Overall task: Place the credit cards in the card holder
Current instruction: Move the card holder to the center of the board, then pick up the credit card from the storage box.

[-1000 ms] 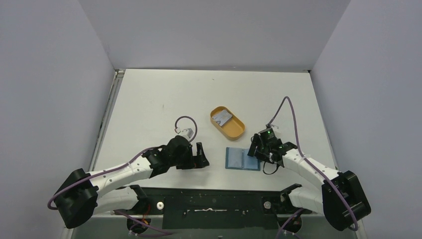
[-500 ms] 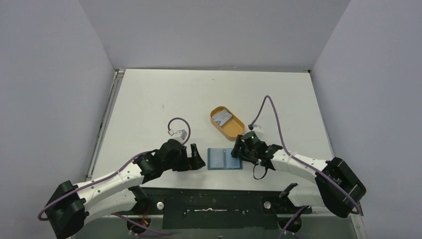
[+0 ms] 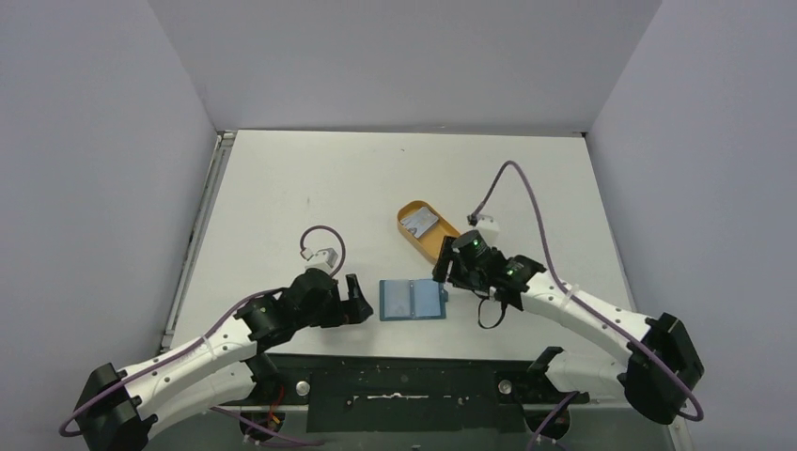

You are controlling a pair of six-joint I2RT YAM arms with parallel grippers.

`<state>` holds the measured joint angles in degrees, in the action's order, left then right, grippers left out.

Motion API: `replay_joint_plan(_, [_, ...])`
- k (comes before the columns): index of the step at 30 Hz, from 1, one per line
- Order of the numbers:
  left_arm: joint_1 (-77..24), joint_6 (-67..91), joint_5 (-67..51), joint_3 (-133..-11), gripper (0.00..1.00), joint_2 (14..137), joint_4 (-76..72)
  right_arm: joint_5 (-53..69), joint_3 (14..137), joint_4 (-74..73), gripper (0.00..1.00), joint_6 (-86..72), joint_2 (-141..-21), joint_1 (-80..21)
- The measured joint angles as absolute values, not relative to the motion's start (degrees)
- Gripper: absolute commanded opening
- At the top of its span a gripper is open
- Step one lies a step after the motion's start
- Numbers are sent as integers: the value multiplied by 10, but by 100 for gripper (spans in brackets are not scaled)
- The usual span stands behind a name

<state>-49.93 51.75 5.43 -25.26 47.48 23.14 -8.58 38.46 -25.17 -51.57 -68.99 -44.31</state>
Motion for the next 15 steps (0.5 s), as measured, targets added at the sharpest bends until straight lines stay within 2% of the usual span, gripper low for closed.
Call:
replay_joint_plan(7, [-473,514,74,-259,97,446,259,-95,520,-231,68,-509,-677,-379])
replay_joint_plan(15, [-457,514,72,-259,97,455,265,-117,547,-178,69,-585,-845,-375])
